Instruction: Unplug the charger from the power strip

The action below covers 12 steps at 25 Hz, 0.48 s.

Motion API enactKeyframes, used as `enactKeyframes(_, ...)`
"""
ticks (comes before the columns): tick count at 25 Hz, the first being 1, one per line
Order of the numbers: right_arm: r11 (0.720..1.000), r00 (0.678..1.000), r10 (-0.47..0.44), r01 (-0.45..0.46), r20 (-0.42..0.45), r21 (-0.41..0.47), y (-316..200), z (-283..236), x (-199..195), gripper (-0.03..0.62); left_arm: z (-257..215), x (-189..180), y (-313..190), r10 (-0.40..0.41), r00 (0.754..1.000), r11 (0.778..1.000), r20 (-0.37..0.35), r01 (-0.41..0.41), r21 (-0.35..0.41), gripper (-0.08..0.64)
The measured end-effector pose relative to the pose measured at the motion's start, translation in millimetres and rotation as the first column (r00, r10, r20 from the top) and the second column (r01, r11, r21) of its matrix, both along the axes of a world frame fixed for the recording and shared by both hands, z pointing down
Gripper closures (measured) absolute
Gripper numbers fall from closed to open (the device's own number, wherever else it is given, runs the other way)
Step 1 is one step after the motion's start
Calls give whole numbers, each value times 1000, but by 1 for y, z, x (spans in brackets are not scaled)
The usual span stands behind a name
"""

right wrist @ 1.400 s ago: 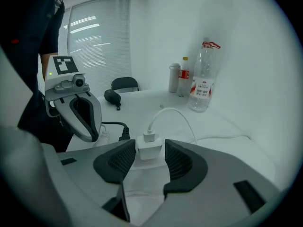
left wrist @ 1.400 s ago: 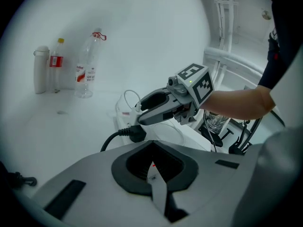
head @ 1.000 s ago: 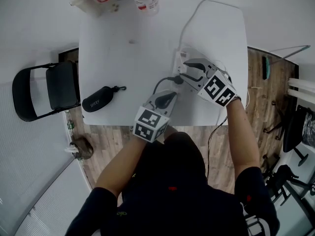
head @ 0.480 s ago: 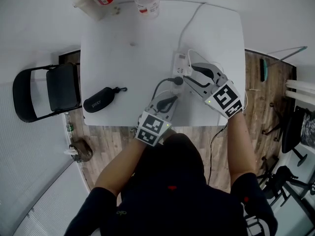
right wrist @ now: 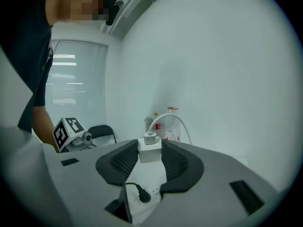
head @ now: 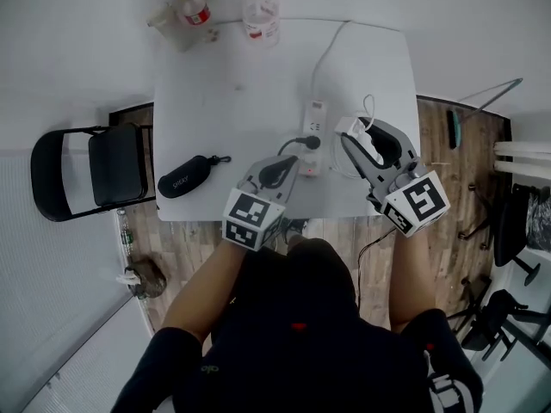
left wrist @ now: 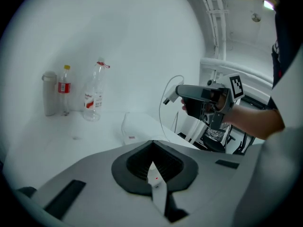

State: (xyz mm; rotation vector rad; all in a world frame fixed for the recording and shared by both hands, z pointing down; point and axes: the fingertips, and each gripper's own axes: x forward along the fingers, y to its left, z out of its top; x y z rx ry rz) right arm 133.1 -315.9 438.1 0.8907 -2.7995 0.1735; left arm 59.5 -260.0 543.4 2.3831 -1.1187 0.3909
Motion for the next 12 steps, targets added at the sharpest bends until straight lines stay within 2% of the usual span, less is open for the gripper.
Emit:
enactKeyframes(4, 994, 990, 94, -99, 105, 47, 10, -47, 9, 431, -42, -23, -1, -33, 999, 998, -28, 34, 52, 541)
enactKeyframes(12, 961, 946, 243, -264, 216, 77, 55, -119, 21, 430, -145, -70, 20, -43, 996, 974, -73, 58, 220, 541)
